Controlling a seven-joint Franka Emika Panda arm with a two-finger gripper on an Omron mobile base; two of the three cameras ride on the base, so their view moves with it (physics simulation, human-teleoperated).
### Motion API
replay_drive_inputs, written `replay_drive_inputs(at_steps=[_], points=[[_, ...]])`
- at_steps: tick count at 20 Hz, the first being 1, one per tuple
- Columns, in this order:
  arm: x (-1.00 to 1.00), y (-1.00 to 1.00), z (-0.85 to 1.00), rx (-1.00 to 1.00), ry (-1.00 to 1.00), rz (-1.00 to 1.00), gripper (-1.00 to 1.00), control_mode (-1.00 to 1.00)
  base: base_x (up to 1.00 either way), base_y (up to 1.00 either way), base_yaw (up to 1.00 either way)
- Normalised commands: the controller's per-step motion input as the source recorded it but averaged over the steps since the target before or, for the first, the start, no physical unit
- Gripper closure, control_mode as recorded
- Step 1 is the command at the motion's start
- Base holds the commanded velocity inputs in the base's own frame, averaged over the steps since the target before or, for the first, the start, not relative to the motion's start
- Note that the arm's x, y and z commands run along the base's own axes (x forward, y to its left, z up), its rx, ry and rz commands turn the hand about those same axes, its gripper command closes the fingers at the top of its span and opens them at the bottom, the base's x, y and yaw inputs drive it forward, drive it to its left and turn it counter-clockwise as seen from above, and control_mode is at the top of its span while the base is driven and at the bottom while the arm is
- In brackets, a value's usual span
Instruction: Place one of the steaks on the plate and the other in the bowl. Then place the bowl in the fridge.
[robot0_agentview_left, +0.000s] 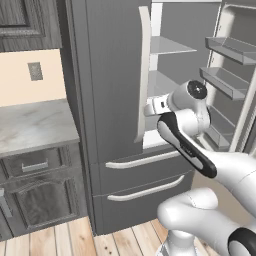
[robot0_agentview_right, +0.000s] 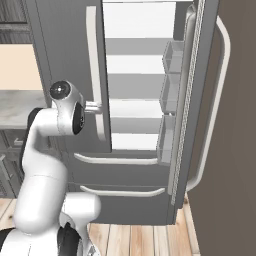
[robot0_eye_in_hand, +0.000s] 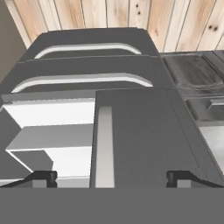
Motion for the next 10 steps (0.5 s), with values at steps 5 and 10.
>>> replay_drive_inputs(at_steps=[5, 10], points=[[0.43, 0.00, -0.18, 0.00, -0.01, 0.00, -1.00, -1.00, 0.00, 0.00, 0.00], [0.45, 0.00, -0.24, 0.00, -0.04, 0.00, -1.00, -1.00, 0.00, 0.00, 0.00]])
